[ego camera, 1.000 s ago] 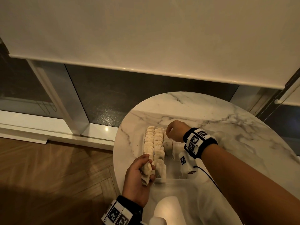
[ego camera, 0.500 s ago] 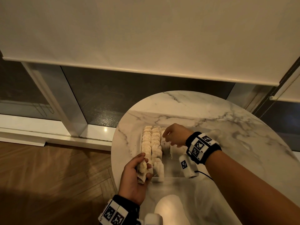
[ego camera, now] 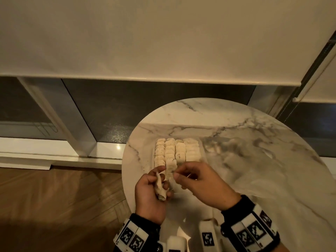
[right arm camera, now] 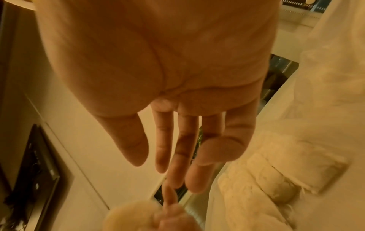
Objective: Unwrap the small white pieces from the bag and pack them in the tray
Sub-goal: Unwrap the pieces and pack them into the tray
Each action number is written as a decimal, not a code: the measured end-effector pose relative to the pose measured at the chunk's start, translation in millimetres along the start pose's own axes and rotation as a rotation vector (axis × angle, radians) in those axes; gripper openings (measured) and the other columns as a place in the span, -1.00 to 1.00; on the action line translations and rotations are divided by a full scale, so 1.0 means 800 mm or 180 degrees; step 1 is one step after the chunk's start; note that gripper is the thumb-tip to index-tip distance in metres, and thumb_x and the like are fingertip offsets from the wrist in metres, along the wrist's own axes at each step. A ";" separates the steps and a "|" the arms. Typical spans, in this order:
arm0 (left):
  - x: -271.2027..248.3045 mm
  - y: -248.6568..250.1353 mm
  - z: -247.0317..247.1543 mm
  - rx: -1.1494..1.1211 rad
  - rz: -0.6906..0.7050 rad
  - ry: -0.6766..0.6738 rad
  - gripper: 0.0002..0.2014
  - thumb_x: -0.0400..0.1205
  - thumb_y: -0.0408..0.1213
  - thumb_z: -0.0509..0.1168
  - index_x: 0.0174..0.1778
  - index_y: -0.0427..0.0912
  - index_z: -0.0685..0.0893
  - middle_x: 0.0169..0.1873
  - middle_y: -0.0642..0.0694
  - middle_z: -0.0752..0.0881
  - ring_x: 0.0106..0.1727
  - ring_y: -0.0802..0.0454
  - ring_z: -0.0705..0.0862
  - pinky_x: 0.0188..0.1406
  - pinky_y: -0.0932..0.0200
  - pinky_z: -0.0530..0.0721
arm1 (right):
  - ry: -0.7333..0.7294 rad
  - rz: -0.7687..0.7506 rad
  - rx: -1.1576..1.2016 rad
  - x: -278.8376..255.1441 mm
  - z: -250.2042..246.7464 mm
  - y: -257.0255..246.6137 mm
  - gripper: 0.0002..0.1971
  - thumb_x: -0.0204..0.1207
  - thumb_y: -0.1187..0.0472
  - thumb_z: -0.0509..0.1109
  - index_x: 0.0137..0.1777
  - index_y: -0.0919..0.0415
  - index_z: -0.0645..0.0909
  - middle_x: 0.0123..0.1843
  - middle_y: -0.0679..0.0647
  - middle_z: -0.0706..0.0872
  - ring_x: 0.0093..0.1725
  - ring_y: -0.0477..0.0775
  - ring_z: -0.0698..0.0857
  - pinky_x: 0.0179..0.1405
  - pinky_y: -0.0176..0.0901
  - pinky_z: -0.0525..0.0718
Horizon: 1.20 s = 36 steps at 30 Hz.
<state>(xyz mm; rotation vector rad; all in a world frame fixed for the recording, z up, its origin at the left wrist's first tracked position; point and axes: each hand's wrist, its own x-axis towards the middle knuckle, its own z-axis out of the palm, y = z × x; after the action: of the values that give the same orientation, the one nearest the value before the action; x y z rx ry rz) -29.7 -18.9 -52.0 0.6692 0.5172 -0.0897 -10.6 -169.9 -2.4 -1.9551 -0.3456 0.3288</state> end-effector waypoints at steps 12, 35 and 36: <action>0.001 -0.017 0.007 0.0722 0.0181 -0.0176 -0.74 0.59 -0.37 0.36 0.19 -0.24 0.77 -0.09 -0.21 0.72 -0.28 0.05 0.59 -0.53 0.22 0.43 | 0.0527 0.0360 0.0161 -0.012 0.000 0.010 -0.90 0.54 0.12 0.54 -0.13 0.14 0.79 -0.31 0.07 0.84 -0.31 0.01 0.83 -0.37 -0.04 0.80; -0.007 -0.012 0.012 0.0768 0.0348 0.0036 -0.77 0.43 -0.29 0.53 0.00 -0.18 0.79 -0.30 -0.08 0.71 -0.39 0.10 0.56 -0.71 0.32 0.34 | 0.1015 0.0410 0.1513 -0.002 -0.006 0.020 -0.95 0.59 0.33 0.48 -0.04 0.32 0.73 -0.22 0.24 0.83 -0.24 0.14 0.82 -0.33 -0.02 0.78; -0.008 -0.011 0.013 0.0837 0.0426 0.0050 -0.80 0.47 -0.32 0.52 0.00 -0.19 0.79 -0.32 -0.09 0.69 -0.39 0.10 0.56 -0.70 0.32 0.35 | 0.0986 0.0453 0.1720 -0.002 -0.005 0.021 -0.94 0.59 0.34 0.48 -0.02 0.34 0.72 -0.21 0.26 0.83 -0.22 0.16 0.82 -0.30 -0.03 0.77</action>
<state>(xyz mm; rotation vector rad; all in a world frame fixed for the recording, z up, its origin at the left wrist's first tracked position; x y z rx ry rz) -33.0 -32.9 -47.5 0.9604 0.4786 -0.0266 -8.8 -180.5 -16.0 -1.4670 0.0829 0.1802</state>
